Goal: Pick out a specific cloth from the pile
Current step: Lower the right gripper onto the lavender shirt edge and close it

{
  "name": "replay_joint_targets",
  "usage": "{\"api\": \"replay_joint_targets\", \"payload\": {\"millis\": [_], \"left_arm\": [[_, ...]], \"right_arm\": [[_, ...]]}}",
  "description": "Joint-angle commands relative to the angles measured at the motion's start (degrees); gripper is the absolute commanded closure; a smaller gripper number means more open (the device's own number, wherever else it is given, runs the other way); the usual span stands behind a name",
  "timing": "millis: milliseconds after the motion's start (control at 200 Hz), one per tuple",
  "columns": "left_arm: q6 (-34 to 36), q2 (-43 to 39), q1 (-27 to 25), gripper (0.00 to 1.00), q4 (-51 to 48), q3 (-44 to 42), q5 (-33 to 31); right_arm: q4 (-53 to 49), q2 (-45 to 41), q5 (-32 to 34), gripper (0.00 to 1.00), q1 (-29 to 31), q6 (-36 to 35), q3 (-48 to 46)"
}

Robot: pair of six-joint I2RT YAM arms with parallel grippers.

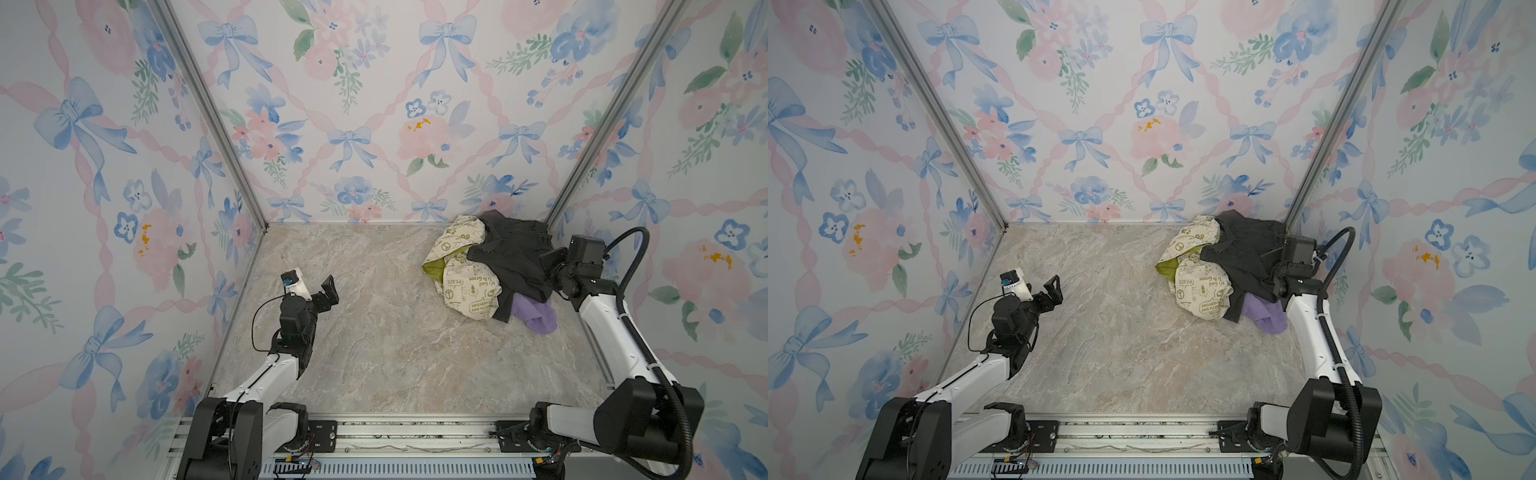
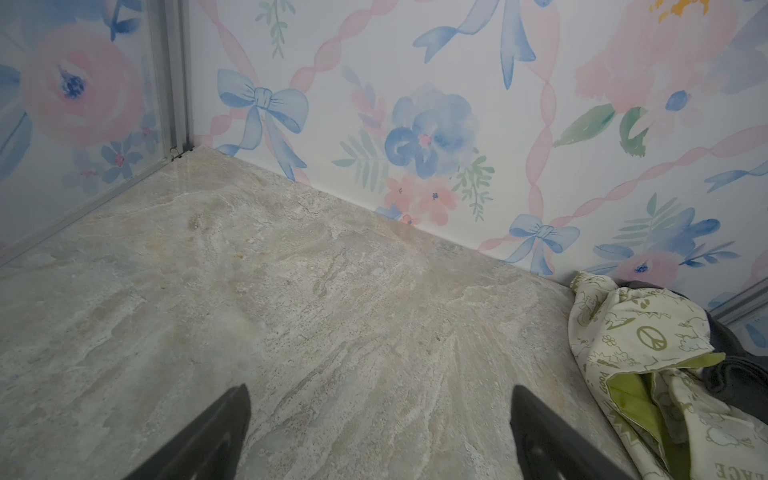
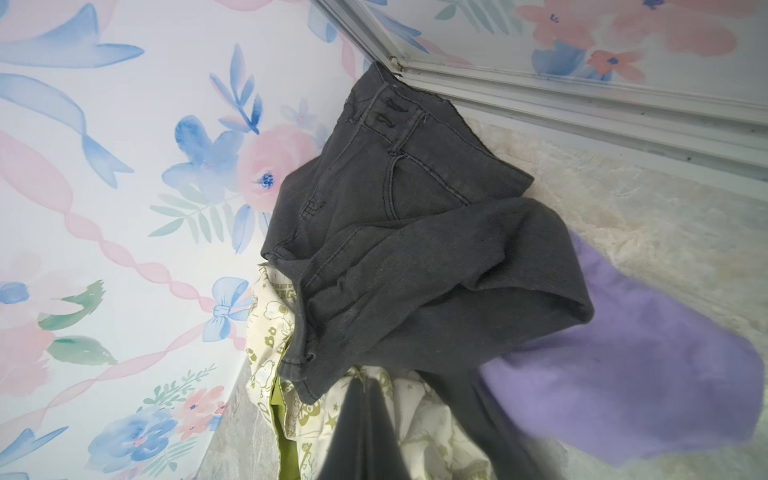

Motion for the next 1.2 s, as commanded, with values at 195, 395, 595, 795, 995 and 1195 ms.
{"api": "replay_joint_targets", "payload": {"millis": [195,395,595,795,995,1195], "left_arm": [[-0.99,1.88,0.47,0.02,0.41,2.29,2.58],[-1.22,1.84,0.44,0.02,0.76,2.24,2.73],[-1.64,1.98,0.42,0.02,0.85,2.33,2.78],[-2.6,2.01,0.42,0.02,0.96,1.89,3.03],[-2.8,0.61,0.43,0.02,0.97,0.3,2.3],[-2.89,-0.48,0.42,0.02,0.94,-0.38,1.46]], "right_arm": [[-15.15,3.59,4.86,0.3,0.67,-1.75,5.94],[-18.96,5.7,1.51,0.17,-3.34,6.6,-2.42],[-19.45,9.7,-2.0,0.2,-6.53,8.82,-6.47],[-17.81,14.39,-5.16,0.28,-7.71,11.5,-9.12],[-13.41,16.87,-5.36,0.42,-7.95,13.21,-9.95],[-6.75,17.21,-5.38,0.72,-8.11,15.28,-10.88]]}}
